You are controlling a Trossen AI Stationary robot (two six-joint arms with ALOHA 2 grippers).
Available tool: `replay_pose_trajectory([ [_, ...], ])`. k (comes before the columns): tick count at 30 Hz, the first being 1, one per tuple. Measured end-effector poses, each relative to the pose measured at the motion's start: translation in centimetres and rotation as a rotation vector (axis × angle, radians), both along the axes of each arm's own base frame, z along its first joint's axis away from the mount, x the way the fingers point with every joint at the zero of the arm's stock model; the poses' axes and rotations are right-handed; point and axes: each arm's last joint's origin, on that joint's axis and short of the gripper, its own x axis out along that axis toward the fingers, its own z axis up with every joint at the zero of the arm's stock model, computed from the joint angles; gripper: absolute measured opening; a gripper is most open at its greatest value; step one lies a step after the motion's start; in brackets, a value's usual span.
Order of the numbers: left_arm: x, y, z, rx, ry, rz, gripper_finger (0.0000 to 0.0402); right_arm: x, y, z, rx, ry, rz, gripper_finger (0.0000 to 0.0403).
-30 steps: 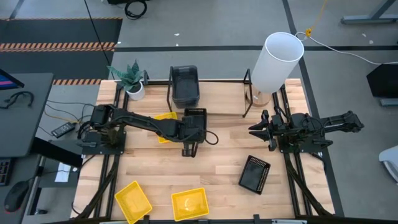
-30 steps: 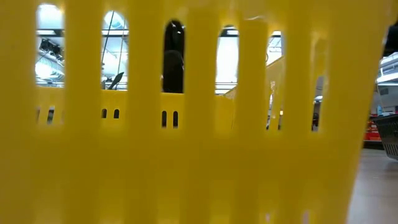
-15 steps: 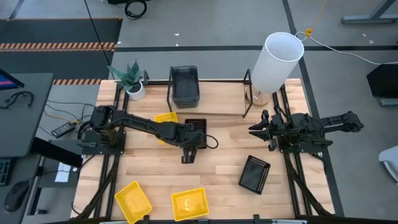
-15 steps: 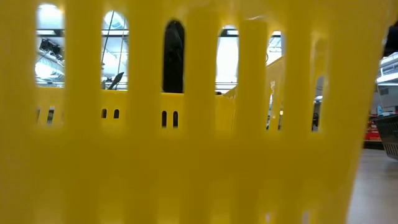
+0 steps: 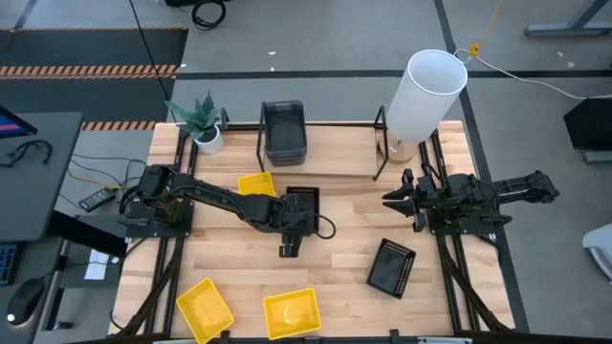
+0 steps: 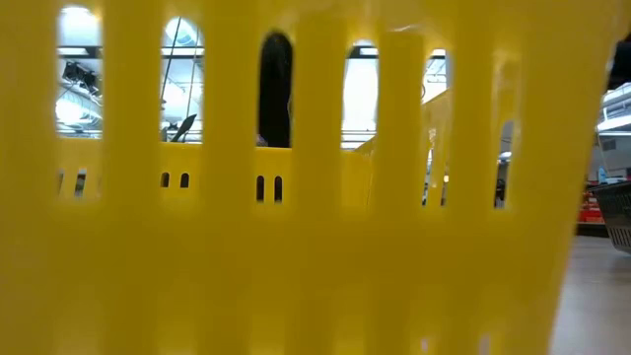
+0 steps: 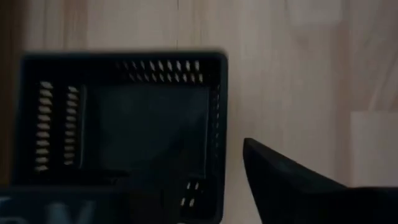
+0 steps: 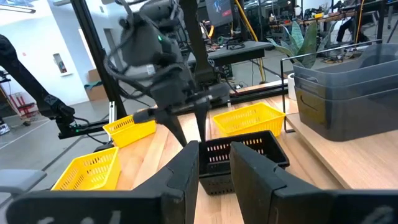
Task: Stack baskets on shelf by color
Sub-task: Stack the bottom black bin on the stacked black bins
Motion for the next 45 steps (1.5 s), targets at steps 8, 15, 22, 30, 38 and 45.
replay_pose_trajectory([
  [8,-2.2,-0.7,4.1,0.161,-0.186,-0.141,0.0159,0.0,0.0,0.0,0.0,0.0,0.0,0.0098],
  [15,-5.8,1.6,6.4,0.259,-0.5,-0.124,0.0115,0.0,0.0,0.1,0.0,-0.001,0.0,0.0098],
  [22,-11.1,2.7,9.9,0.288,-0.84,-0.119,0.0088,0.0,0.0,0.1,0.0,-0.002,0.0,0.0098],
  [30,-17.4,3.6,9.8,0.274,-1.056,-0.093,0.0064,0.0,0.0,0.0,0.0,-0.001,0.0,0.0098],
  [38,-21.8,3.5,8.6,0.204,-1.153,-0.123,0.0051,0.0,0.0,0.0,0.0,-0.001,0.0,0.0098],
  [45,-24.8,3.9,6.6,0.113,-1.231,-0.093,0.005,0.0,0.0,0.0,0.0,0.0,0.0,0.0098],
])
